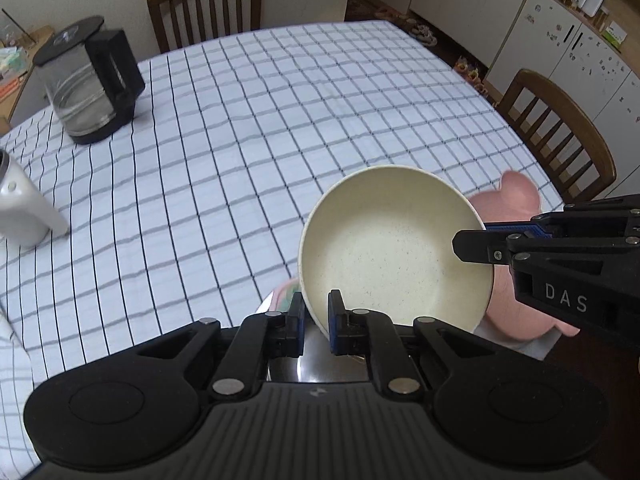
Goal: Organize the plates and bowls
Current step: 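Lift the cream bowl with both grippers and carry it over the pink pot, then lower the cream bowl into the pink pot and open both grippers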
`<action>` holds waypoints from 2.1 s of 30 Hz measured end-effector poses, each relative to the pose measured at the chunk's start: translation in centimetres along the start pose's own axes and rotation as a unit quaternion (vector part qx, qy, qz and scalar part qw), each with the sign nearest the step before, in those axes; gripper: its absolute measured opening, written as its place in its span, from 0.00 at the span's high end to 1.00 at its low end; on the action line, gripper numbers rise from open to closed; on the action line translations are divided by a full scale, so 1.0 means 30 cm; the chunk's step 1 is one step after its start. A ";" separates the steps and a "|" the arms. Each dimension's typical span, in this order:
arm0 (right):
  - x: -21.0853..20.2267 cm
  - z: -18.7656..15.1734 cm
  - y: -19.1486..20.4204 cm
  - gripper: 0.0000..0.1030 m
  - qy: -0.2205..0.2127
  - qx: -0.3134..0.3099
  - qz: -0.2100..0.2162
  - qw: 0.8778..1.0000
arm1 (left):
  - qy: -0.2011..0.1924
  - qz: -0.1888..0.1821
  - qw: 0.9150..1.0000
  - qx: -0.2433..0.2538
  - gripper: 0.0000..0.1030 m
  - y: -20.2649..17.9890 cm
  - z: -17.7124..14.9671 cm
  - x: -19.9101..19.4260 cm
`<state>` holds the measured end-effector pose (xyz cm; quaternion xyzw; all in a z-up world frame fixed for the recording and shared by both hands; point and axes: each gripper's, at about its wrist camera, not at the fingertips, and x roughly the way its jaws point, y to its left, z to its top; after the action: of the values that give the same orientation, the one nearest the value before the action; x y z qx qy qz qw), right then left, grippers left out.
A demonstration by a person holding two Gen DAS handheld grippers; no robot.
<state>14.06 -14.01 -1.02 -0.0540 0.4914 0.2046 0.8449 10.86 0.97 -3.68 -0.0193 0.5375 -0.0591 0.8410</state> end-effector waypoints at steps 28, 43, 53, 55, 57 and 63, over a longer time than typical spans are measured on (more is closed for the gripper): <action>0.160 -0.156 0.067 0.90 0.093 -0.008 0.032 0.995 | 0.057 0.009 0.998 0.012 0.90 0.045 -0.134 0.094; 0.123 -0.148 0.055 0.72 0.076 -0.008 0.052 0.996 | 0.054 -0.020 0.998 0.008 0.82 0.069 -0.145 0.066; 0.064 -0.141 0.054 0.58 0.055 -0.015 0.057 0.997 | 0.034 -0.049 0.998 0.003 0.73 0.085 -0.180 0.012; 0.050 -0.141 0.054 0.53 0.049 -0.016 0.056 0.997 | 0.022 -0.059 0.998 -0.003 0.71 0.093 -0.186 -0.006; 0.036 -0.142 0.053 0.49 0.044 -0.014 0.057 0.997 | 0.006 -0.063 0.998 -0.007 0.69 0.099 -0.193 -0.028; -0.007 -0.149 0.056 0.37 0.022 -0.024 0.056 0.998 | -0.065 -0.065 0.996 -0.012 0.32 0.108 -0.220 -0.109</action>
<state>9.68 -13.87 -2.94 -0.0511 0.5067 0.2617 0.8199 3.77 4.79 -3.82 -0.0682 0.4801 -0.1062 0.8681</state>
